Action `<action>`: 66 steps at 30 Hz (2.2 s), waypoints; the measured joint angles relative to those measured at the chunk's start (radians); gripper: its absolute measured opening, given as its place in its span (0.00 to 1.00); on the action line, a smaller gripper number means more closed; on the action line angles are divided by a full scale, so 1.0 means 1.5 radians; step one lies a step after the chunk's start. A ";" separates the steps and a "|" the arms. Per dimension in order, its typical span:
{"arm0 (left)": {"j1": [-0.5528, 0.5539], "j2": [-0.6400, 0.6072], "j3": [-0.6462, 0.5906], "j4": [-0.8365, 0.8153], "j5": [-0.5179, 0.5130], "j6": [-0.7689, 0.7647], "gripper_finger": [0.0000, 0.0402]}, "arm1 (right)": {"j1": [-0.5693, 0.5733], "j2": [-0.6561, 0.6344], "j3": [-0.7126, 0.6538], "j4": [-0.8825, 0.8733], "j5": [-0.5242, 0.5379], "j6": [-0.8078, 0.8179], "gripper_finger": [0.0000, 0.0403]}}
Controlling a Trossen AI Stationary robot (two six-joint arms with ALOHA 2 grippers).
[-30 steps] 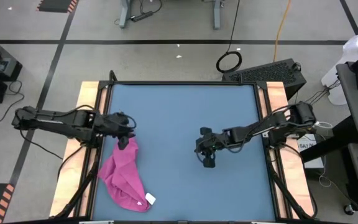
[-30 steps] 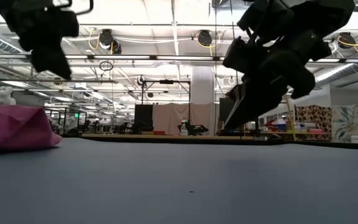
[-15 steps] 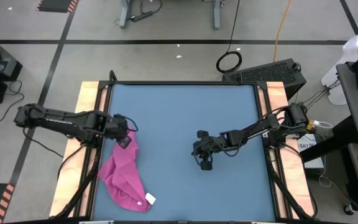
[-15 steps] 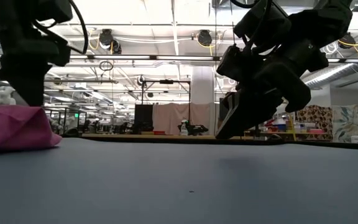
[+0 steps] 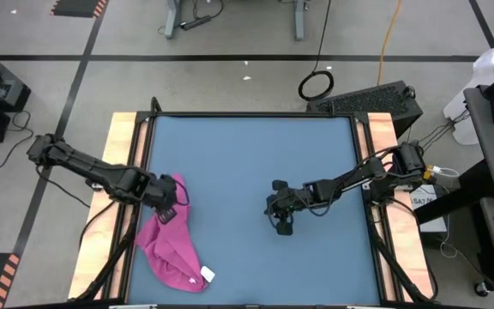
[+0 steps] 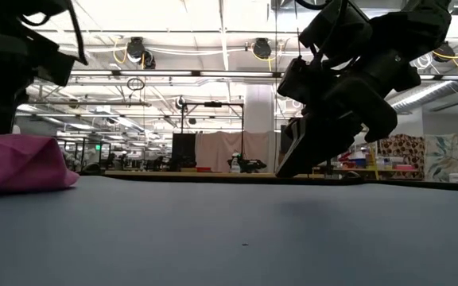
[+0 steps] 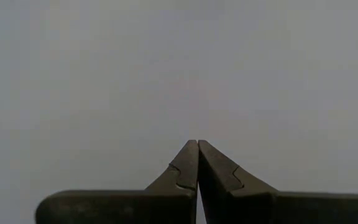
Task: Roll towel into tight, uniform cylinder
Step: Fold the pink towel
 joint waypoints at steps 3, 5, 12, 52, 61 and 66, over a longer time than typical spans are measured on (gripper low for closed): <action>-0.028 0.025 0.000 0.019 -0.018 0.005 0.36 | 0.000 0.000 0.000 0.000 0.000 0.005 0.00; -0.044 0.043 0.000 0.051 -0.019 0.007 0.35 | 0.000 0.000 0.000 0.000 0.000 0.008 0.00; -0.089 0.134 0.000 0.156 -0.033 0.055 0.10 | 0.003 0.000 0.000 0.005 0.000 0.026 0.00; -0.342 0.186 0.077 0.125 -0.062 -0.034 0.43 | 0.135 -0.001 0.000 0.080 0.007 0.145 0.00; -0.383 0.181 0.078 0.047 -0.065 -0.020 0.43 | 0.135 -0.001 0.000 0.078 0.008 0.134 0.00; -0.383 0.186 0.056 0.009 -0.125 0.062 0.43 | 0.135 -0.001 0.000 0.078 0.051 0.122 0.00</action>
